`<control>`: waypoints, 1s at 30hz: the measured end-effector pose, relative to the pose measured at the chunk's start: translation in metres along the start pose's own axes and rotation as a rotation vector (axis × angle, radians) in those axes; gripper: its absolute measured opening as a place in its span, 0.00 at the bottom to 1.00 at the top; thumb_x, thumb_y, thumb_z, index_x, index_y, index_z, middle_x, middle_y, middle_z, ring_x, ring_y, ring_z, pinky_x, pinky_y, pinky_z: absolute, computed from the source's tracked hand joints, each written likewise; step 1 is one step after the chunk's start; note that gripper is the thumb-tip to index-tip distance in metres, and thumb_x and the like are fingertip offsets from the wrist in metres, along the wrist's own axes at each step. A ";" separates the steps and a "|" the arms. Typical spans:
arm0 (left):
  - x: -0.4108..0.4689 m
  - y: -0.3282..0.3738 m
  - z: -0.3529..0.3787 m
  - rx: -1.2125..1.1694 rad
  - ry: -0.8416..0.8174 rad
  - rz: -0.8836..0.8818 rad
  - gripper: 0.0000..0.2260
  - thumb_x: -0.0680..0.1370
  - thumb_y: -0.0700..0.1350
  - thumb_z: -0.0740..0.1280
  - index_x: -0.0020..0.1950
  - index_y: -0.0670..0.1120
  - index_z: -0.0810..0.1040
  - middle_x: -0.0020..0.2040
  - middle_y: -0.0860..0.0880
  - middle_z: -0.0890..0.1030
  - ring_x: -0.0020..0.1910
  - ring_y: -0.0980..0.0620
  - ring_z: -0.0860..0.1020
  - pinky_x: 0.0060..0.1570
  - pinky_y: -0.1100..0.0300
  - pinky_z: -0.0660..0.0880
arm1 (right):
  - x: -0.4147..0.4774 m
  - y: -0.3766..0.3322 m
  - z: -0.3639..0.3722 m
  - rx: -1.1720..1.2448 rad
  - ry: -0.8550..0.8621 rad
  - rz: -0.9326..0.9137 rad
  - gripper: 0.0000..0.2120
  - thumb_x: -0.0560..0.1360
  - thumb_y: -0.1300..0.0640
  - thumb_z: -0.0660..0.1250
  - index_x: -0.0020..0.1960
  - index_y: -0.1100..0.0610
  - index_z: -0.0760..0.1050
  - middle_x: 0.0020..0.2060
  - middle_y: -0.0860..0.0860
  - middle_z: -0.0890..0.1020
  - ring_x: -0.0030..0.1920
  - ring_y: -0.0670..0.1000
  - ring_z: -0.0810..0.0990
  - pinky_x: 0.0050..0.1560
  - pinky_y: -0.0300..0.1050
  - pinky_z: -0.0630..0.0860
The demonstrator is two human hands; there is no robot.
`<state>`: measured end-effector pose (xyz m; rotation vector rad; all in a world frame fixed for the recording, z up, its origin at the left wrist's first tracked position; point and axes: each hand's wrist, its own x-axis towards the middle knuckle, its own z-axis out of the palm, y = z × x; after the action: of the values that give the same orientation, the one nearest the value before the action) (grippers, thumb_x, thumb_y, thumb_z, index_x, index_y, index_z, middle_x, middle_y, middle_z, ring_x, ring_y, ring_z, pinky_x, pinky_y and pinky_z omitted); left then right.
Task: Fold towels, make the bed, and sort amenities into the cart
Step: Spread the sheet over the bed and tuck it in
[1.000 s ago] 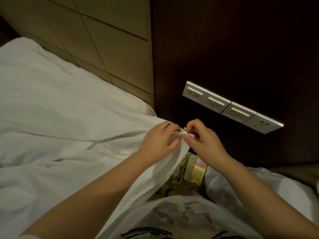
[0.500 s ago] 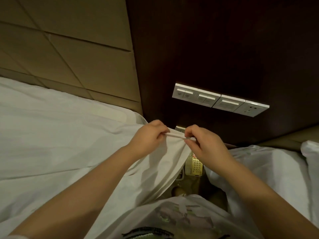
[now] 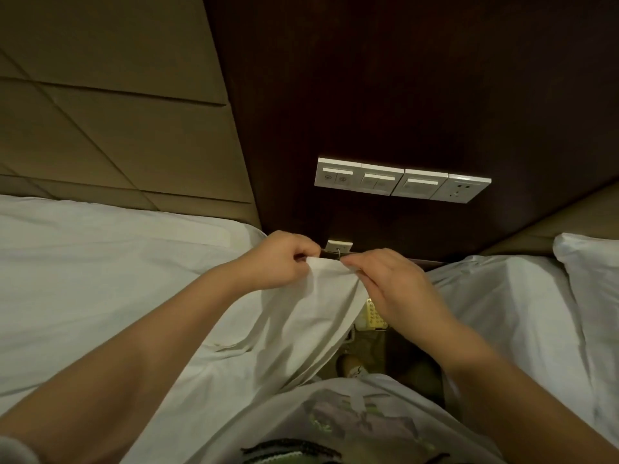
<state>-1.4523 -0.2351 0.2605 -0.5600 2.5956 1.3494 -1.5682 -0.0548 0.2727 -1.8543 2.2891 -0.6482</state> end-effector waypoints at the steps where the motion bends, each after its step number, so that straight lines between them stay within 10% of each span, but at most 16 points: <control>1: -0.005 0.000 0.000 -0.004 0.018 0.025 0.07 0.75 0.33 0.63 0.41 0.37 0.80 0.40 0.45 0.76 0.40 0.50 0.75 0.41 0.60 0.71 | -0.001 -0.001 0.000 0.003 0.004 -0.013 0.19 0.68 0.69 0.72 0.58 0.59 0.79 0.48 0.54 0.83 0.48 0.56 0.82 0.49 0.47 0.76; 6: -0.026 -0.003 0.004 0.135 -0.064 0.079 0.10 0.75 0.36 0.64 0.47 0.45 0.83 0.40 0.58 0.76 0.42 0.60 0.74 0.44 0.70 0.69 | -0.002 -0.012 0.003 0.002 0.034 -0.052 0.21 0.65 0.72 0.74 0.56 0.60 0.80 0.46 0.54 0.83 0.47 0.56 0.82 0.48 0.49 0.78; 13: -0.042 -0.013 0.004 0.432 0.110 -0.080 0.10 0.77 0.43 0.61 0.47 0.42 0.82 0.44 0.45 0.78 0.44 0.49 0.75 0.47 0.51 0.74 | 0.007 -0.014 0.001 0.037 0.075 -0.142 0.16 0.67 0.72 0.72 0.54 0.61 0.80 0.45 0.54 0.83 0.45 0.56 0.81 0.44 0.50 0.80; 30: -0.097 0.016 -0.043 0.456 0.501 -0.394 0.11 0.81 0.43 0.60 0.51 0.38 0.80 0.49 0.43 0.78 0.48 0.45 0.75 0.47 0.56 0.69 | 0.091 -0.007 -0.059 0.056 0.004 -0.223 0.14 0.77 0.63 0.62 0.61 0.56 0.77 0.55 0.51 0.78 0.58 0.52 0.74 0.58 0.47 0.72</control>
<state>-1.3688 -0.2370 0.3278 -1.3651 2.8009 0.5148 -1.6045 -0.1283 0.3444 -2.1013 2.0608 -0.7360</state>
